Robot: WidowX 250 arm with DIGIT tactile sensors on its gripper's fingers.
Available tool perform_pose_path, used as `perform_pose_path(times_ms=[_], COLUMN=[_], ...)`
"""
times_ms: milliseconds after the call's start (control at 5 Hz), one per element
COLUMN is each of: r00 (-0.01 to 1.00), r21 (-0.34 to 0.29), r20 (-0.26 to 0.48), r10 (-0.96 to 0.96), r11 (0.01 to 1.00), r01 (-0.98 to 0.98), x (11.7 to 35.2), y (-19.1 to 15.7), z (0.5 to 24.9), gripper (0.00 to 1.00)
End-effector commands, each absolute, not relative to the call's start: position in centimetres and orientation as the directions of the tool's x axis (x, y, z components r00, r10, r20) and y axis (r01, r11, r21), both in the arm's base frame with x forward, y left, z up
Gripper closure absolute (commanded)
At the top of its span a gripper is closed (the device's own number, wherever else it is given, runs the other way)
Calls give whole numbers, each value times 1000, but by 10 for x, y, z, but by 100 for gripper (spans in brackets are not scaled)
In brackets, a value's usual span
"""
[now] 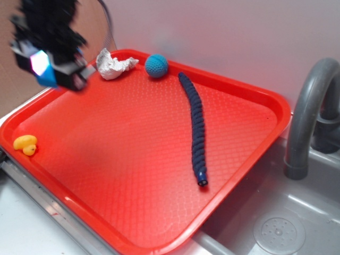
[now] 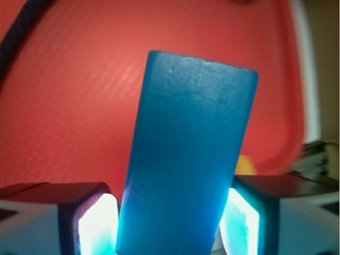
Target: Grab the blue block.
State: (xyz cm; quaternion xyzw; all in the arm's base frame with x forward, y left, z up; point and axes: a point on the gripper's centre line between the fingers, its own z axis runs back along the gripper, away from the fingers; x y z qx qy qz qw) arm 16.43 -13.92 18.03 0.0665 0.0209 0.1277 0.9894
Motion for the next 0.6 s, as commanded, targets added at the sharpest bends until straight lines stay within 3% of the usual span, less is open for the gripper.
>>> perform_pose_path(times_ms=[0, 400], r00=[939, 977], r21=[97, 60], r20=[167, 150], r10=[301, 152], r11=[943, 985], r01=[-319, -162], x=[133, 151], y=[-105, -87], z=[235, 226], gripper=[100, 100])
